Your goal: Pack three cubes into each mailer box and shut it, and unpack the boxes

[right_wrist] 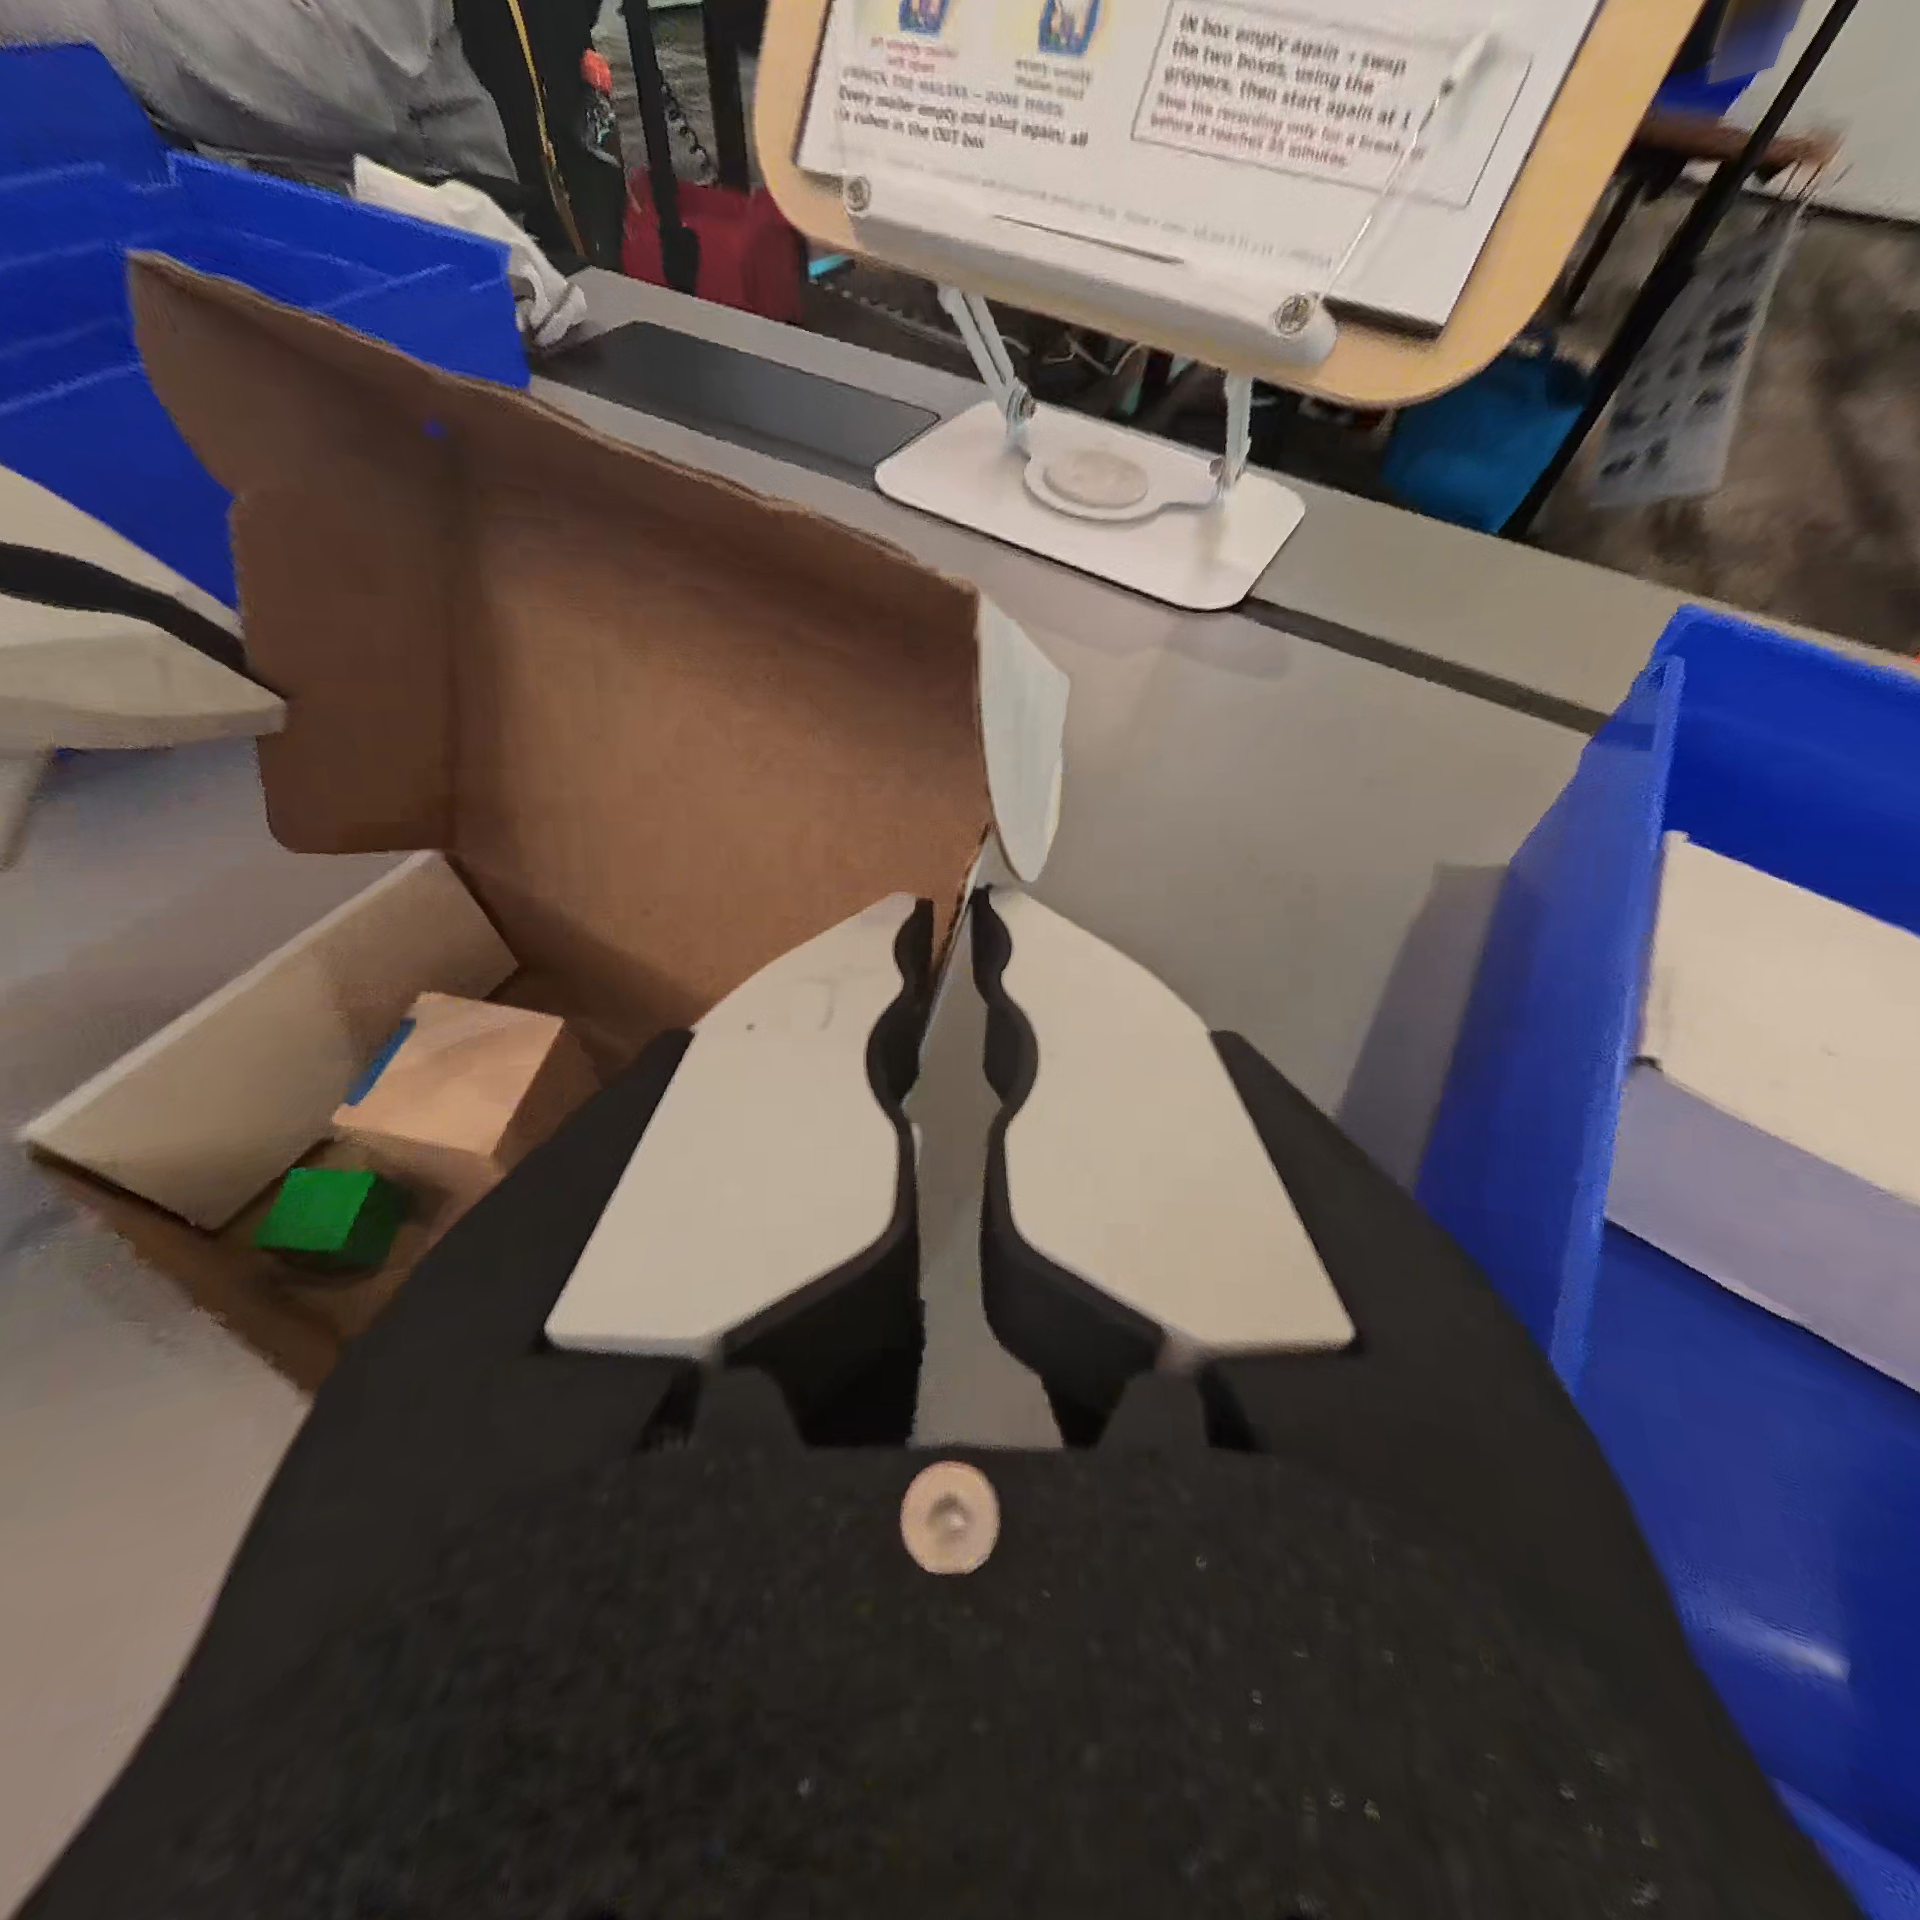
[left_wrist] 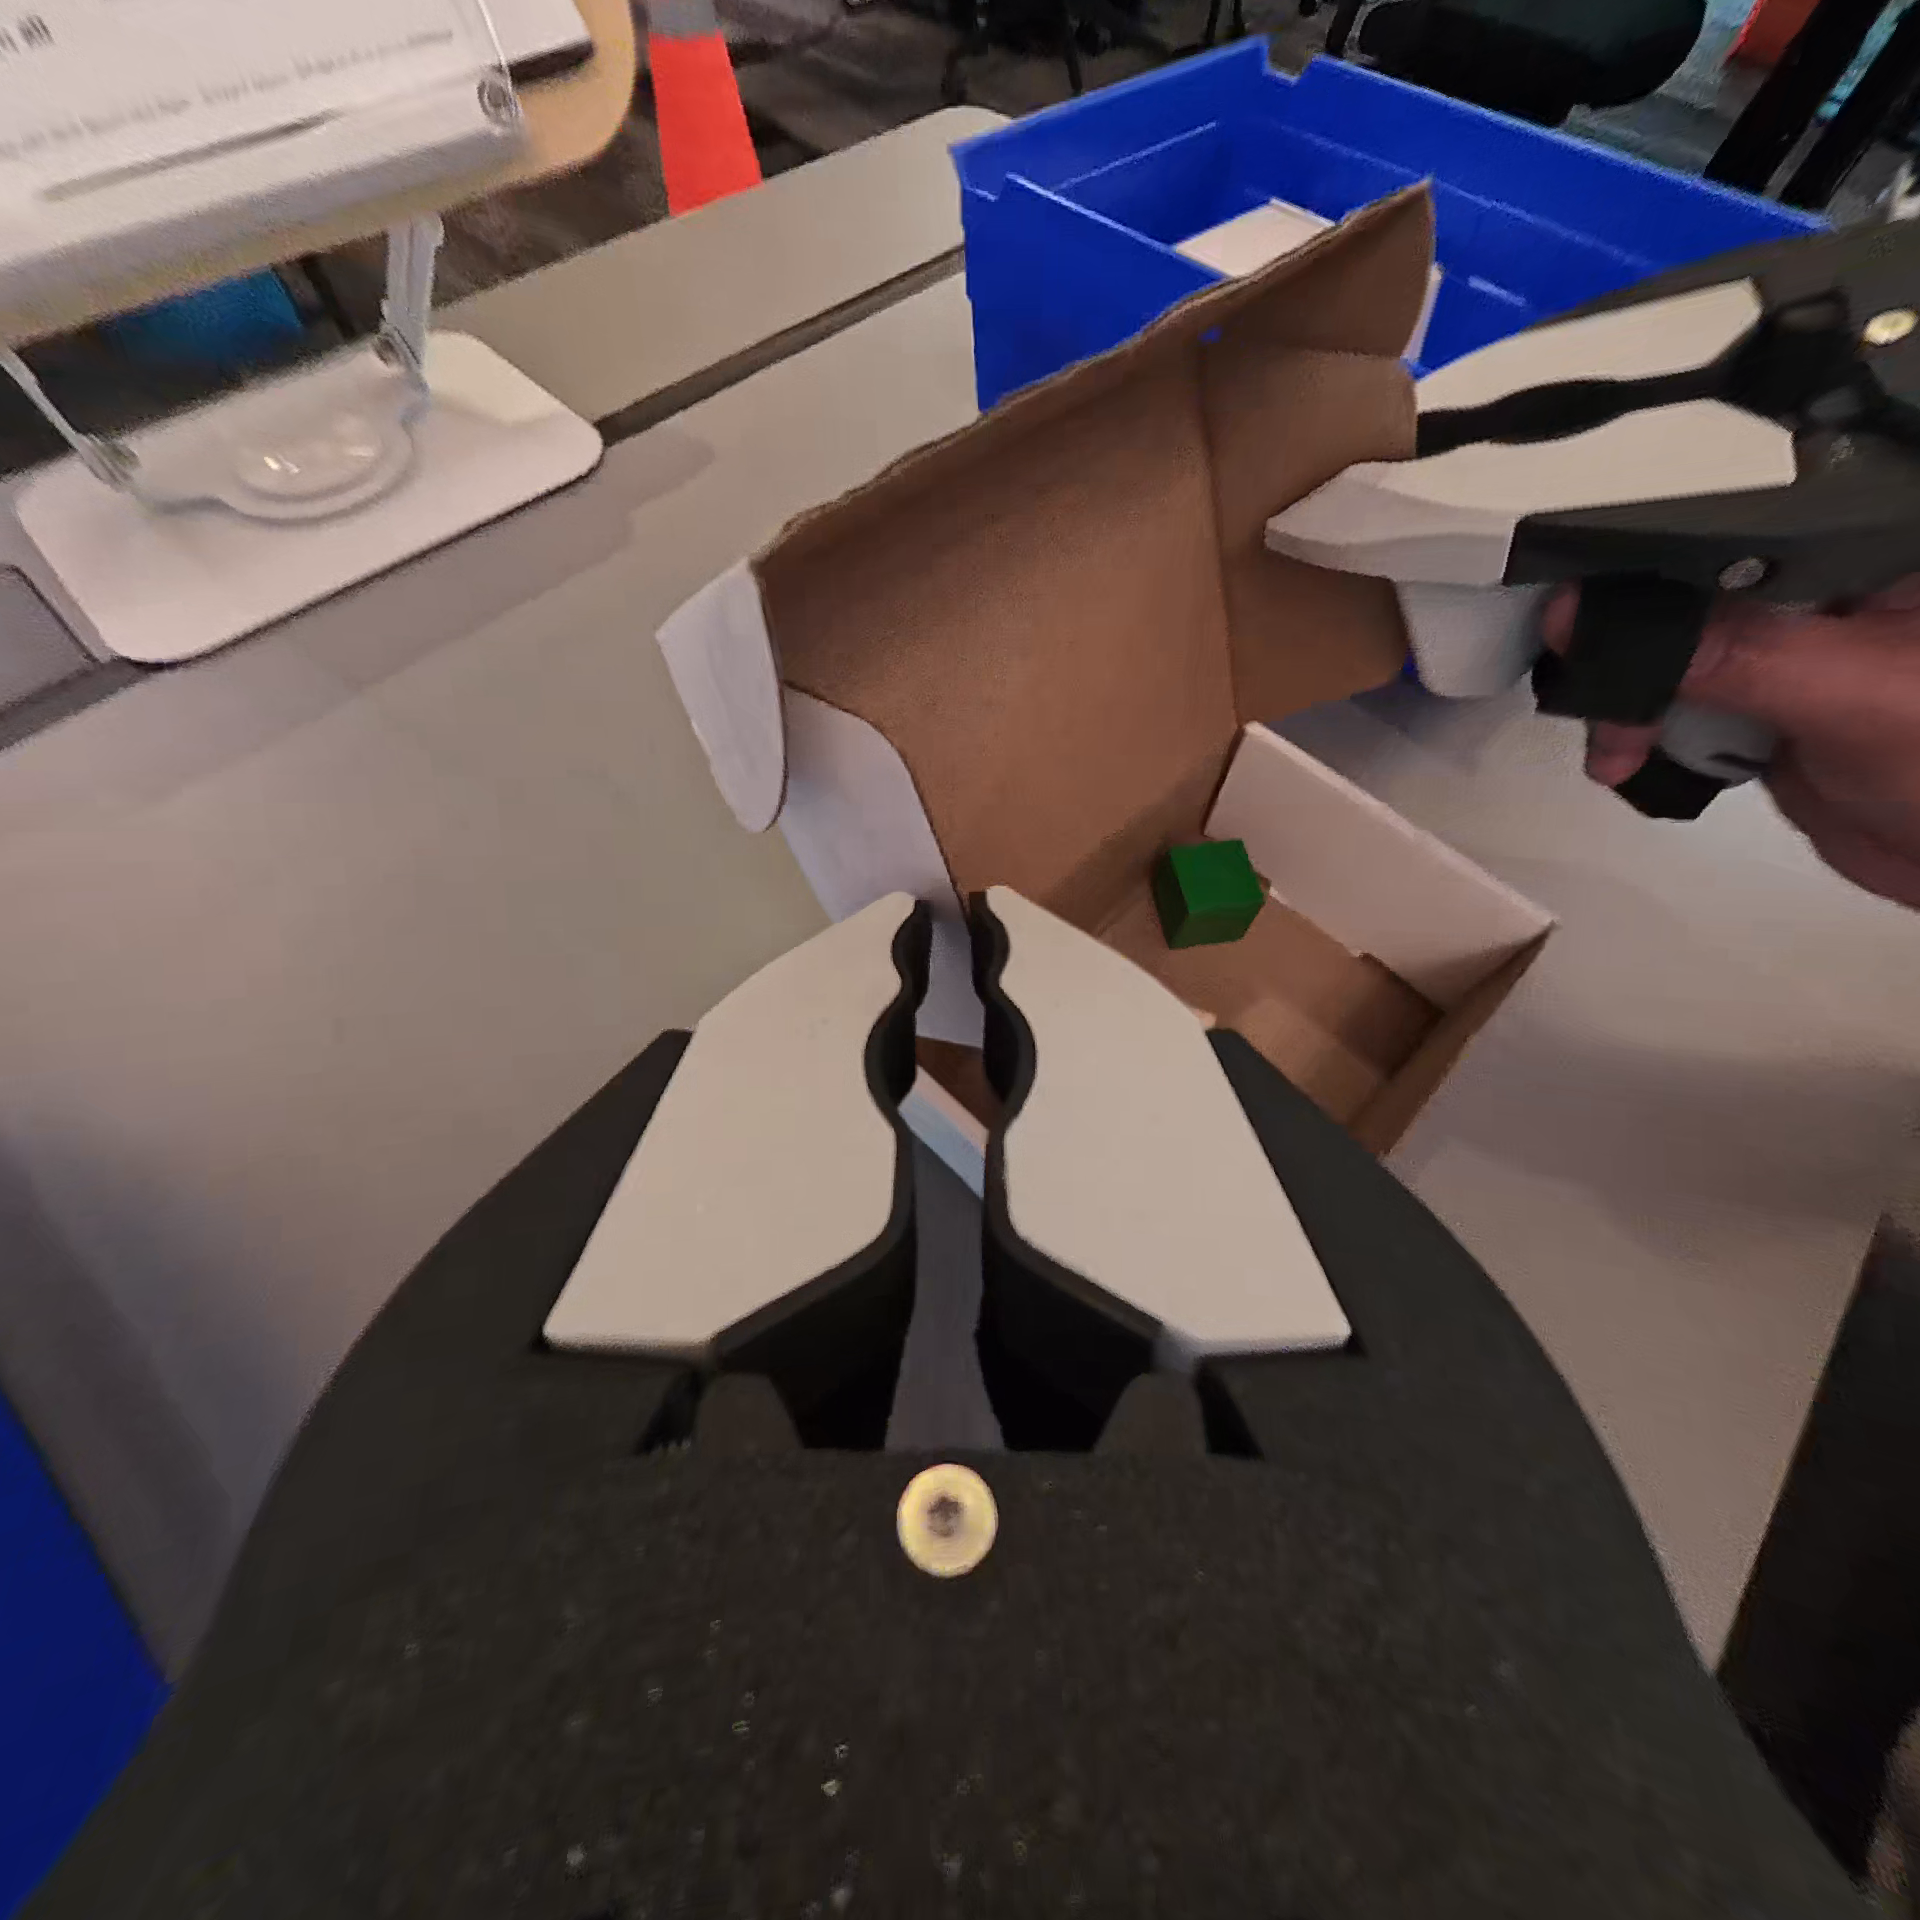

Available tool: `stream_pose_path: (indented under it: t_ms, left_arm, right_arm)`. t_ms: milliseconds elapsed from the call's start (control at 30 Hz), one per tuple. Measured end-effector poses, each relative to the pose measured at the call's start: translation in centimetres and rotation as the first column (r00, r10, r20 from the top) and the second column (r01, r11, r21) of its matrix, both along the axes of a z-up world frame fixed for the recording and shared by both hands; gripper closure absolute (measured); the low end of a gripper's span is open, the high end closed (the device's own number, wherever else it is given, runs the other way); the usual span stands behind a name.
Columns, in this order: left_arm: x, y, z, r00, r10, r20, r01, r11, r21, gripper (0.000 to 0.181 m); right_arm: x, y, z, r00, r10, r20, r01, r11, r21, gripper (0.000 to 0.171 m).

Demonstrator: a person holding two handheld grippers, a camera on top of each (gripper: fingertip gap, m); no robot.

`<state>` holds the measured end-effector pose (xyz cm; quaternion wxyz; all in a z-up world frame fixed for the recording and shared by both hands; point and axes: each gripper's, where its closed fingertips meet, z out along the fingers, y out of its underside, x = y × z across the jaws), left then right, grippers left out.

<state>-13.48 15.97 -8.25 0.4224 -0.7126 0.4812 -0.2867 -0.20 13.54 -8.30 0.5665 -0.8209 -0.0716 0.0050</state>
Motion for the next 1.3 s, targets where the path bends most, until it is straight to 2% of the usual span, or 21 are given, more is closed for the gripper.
stream_pose_path:
  t_ms: [33,133,233,400,500,633,700,867,1033,1200,1300]
  left_arm:
    - [-0.4,-0.8,-0.2,1.000,-0.004,-0.010,0.005,0.999,0.036,0.175]
    - [-1.3,-3.0,-1.3,0.997,-0.026,-0.075,0.031,0.997,0.064,0.175]
    - [-2.2,-4.7,-2.4,0.994,-0.033,-0.105,0.041,0.997,0.068,0.176]
    - [-2.8,-6.2,-2.6,0.995,-0.058,-0.081,0.059,0.998,0.008,0.177]
    - [-2.9,-6.6,-2.3,0.994,-0.055,-0.093,0.058,0.998,0.037,0.178]
    - [-2.8,-7.0,-1.6,0.995,-0.057,-0.085,0.060,0.998,0.037,0.178]
    - [-2.8,-7.2,-1.6,0.994,-0.068,-0.082,0.071,0.997,0.028,0.179]
    - [-3.3,-8.0,-3.0,0.991,-0.088,-0.097,0.087,0.996,-0.010,0.181]
    - [-3.7,-8.4,-4.6,0.986,-0.083,-0.145,0.082,0.997,-0.018,0.181]
    - [-4.1,-9.0,-5.3,0.986,-0.080,-0.144,0.070,0.995,-0.074,0.181]
    - [-5.1,-9.3,-5.8,0.989,-0.054,-0.139,0.041,0.994,-0.099,0.173]
  right_arm:
    - [-0.4,-0.8,-0.1,1.000,-0.002,0.022,0.002,1.000,0.002,0.164]
    - [-1.8,-2.9,-1.2,0.998,0.004,0.056,-0.001,0.999,-0.048,0.161]
    - [-3.1,-4.8,-2.5,1.000,0.020,0.022,-0.017,0.994,-0.108,0.158]
    - [-3.8,-6.0,-2.7,1.000,-0.002,0.021,0.005,0.989,-0.148,0.159]
    - [-4.5,-6.5,-2.7,1.000,0.008,0.028,-0.001,0.977,-0.214,0.159]
    - [-4.4,-6.3,-2.1,0.996,-0.002,-0.090,-0.024,0.958,-0.287,0.162]
    - [-4.5,-6.3,-2.2,0.994,-0.004,-0.108,-0.028,0.955,-0.297,0.162]
    - [-5.0,-6.8,-3.1,0.999,-0.018,-0.032,0.009,0.967,-0.254,0.162]
    - [-5.6,-7.5,-6.2,0.999,-0.010,0.031,0.018,0.958,-0.288,0.166]
    - [-5.5,-7.1,-6.1,0.999,-0.002,0.037,0.012,0.966,-0.258,0.167]
    - [-5.8,-7.2,-6.0,1.000,0.015,0.023,-0.009,0.975,-0.224,0.164]
